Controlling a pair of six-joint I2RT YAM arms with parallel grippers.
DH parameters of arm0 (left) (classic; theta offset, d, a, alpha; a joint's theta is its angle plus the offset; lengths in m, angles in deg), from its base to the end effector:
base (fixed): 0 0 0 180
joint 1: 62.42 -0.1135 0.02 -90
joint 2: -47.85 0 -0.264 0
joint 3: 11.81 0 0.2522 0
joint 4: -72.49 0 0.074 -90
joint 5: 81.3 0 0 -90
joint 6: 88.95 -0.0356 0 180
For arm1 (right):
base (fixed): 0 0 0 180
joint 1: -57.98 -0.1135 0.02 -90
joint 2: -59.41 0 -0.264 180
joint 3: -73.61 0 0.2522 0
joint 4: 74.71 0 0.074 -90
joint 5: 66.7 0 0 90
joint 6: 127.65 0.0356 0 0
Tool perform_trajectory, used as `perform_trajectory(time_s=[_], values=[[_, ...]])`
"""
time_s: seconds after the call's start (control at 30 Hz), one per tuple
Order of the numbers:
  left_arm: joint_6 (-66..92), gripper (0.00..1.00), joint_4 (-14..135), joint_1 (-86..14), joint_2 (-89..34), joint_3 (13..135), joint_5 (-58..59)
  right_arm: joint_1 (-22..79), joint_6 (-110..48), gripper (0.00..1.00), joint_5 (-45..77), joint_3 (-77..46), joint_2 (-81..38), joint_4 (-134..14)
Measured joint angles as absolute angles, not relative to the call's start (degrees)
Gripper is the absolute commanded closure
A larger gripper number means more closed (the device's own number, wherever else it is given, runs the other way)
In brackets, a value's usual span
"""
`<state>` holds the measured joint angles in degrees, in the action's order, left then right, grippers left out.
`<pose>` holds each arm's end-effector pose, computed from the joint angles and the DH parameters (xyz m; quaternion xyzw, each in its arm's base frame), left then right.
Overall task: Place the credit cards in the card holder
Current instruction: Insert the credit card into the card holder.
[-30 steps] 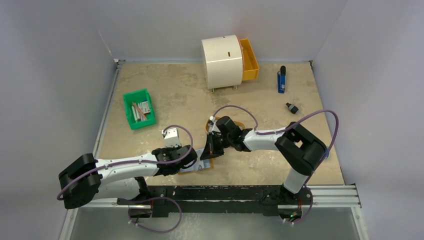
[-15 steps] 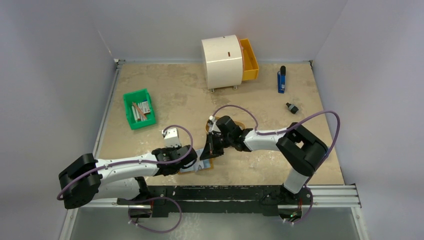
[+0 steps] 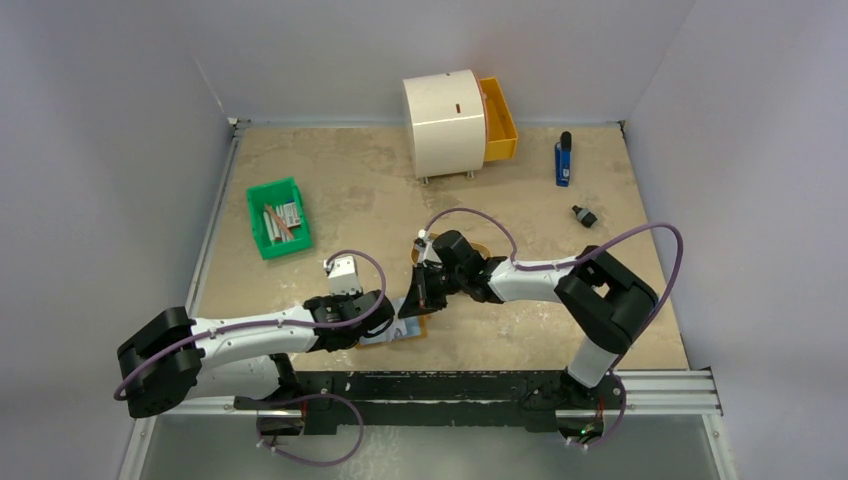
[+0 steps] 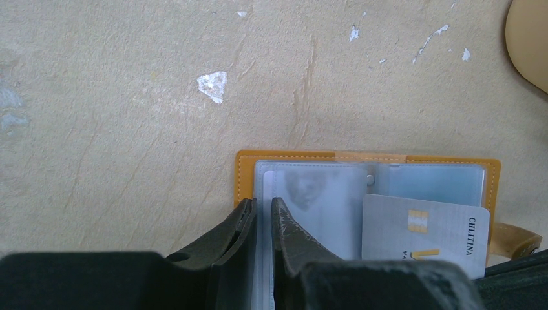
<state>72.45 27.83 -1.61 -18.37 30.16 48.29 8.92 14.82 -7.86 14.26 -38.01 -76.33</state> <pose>0.1076 -0.1461 0.1569 -0.1471 0.9154 -0.0226 0.3741 0.2067 0.2664 0.1577 -0.0954 0.8632 0.4878 0.0887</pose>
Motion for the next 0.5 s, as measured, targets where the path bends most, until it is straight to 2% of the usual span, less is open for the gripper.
perform_trajectory(time_s=[0.3,0.5], values=[[72.47,0.87,27.79,-1.61,-18.3,30.16,48.27,8.92,14.84,1.0,-7.95,14.37,-38.85,-76.63],[72.95,0.71,25.58,-1.61,-15.9,30.16,48.25,8.92,14.84,1.0,-7.4,15.82,-38.1,-76.24]])
